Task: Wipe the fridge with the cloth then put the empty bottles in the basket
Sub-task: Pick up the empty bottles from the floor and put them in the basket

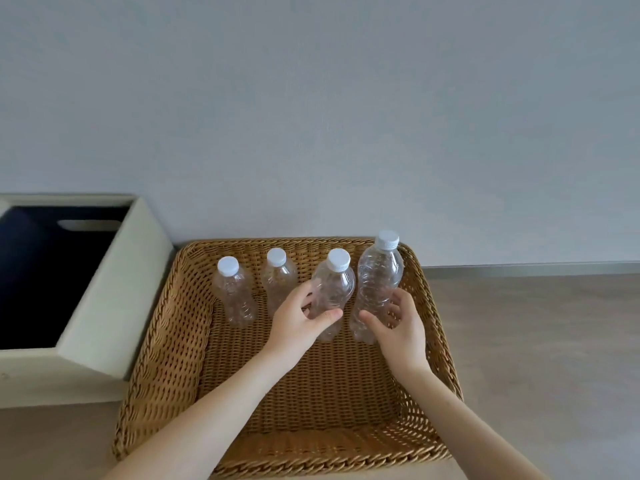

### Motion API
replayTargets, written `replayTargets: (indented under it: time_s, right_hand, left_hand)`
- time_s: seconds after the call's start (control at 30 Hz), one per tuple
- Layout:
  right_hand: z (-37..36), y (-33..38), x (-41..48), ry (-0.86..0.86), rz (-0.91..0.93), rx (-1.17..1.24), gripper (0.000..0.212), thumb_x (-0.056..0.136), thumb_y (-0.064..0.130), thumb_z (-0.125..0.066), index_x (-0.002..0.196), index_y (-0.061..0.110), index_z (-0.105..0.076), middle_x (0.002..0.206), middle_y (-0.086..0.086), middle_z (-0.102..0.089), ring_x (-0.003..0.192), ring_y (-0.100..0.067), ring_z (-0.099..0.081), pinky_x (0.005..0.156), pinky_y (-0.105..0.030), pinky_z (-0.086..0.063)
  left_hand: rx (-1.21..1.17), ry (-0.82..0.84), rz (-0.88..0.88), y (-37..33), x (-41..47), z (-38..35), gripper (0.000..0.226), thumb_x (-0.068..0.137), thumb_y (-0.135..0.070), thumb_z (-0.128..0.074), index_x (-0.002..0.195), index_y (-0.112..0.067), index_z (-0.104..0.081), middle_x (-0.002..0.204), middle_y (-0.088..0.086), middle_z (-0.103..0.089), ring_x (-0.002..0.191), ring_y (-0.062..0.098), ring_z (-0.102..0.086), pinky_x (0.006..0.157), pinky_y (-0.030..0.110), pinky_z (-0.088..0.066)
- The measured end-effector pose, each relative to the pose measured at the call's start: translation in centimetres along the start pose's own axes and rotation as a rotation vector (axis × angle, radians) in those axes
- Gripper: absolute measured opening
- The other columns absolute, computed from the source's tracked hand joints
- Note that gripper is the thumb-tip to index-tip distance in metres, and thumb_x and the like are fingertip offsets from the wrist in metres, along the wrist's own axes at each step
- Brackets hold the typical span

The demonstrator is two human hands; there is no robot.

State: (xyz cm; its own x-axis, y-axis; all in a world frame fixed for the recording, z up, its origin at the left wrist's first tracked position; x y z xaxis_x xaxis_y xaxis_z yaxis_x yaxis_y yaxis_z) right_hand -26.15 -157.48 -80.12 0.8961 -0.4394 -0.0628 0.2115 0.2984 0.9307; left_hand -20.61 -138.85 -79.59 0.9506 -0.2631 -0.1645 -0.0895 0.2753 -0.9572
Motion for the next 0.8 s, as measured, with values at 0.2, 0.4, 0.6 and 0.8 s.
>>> replayTargets:
  time_s: [0.2,0.4,0.6,0.8]
  right_hand:
    - [-1.1,-2.1,1.1,0.033,-0.012,-0.011,0.055,0.082,0.017,-0.082,0.128,0.021,-0.052,0.118,0.015,-0.064,0.111,0.000,-0.060,0.097,-0.027,-0.051]
    - [-2.8,-3.1,3.0,0.011,0.000,-0.029,0.055,0.081,0.012,-0.082,0.124,0.023,-0.050,0.112,0.019,-0.061,0.103,0.009,-0.057,0.089,-0.011,-0.048]
    - [-3.3,-4.4,4.3,0.019,-0.039,-0.018,0.060,0.081,0.007,-0.081,0.126,0.027,-0.046,0.112,0.021,-0.057,0.101,0.013,-0.052,0.076,0.006,-0.038]
    - [-3.5,-5.7,4.7,0.062,-0.071,-0.018,0.061,0.082,0.008,-0.080,0.131,0.026,-0.048,0.120,0.015,-0.059,0.110,0.008,-0.052,0.088,-0.003,-0.036]
  left_hand:
    - [0.084,-0.075,-0.008,1.9,1.2,-2.0,0.057,0.082,-0.041,-0.076,0.132,-0.043,-0.049,0.126,-0.026,-0.057,0.118,-0.017,-0.043,0.091,0.009,-0.030]
    - [0.058,-0.164,0.009,3.5,2.6,-2.2,0.052,0.083,-0.037,-0.076,0.124,-0.049,-0.046,0.113,-0.037,-0.053,0.102,-0.035,-0.039,0.085,0.010,-0.030]
    - [0.028,-0.184,0.035,5.0,3.9,-2.3,0.056,0.083,-0.035,-0.076,0.132,-0.041,-0.049,0.116,-0.035,-0.052,0.105,-0.027,-0.041,0.097,0.023,-0.033]
    - [0.008,-0.189,0.045,5.7,4.3,-2.8,0.044,0.084,-0.036,-0.076,0.115,-0.052,-0.049,0.105,-0.038,-0.058,0.097,-0.034,-0.042,0.086,0.015,-0.035]
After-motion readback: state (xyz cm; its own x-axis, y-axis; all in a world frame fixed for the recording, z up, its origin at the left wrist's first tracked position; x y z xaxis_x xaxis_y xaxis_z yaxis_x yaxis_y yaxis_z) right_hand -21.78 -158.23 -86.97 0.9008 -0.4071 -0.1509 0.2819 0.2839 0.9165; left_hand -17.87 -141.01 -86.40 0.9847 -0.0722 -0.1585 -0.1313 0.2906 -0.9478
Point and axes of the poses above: each hand's wrist, its own x-axis towards the middle knuckle, its own z-axis out of the back of the hand, y = z × x, the point moved 1 cm from there along x, towards the middle knuckle
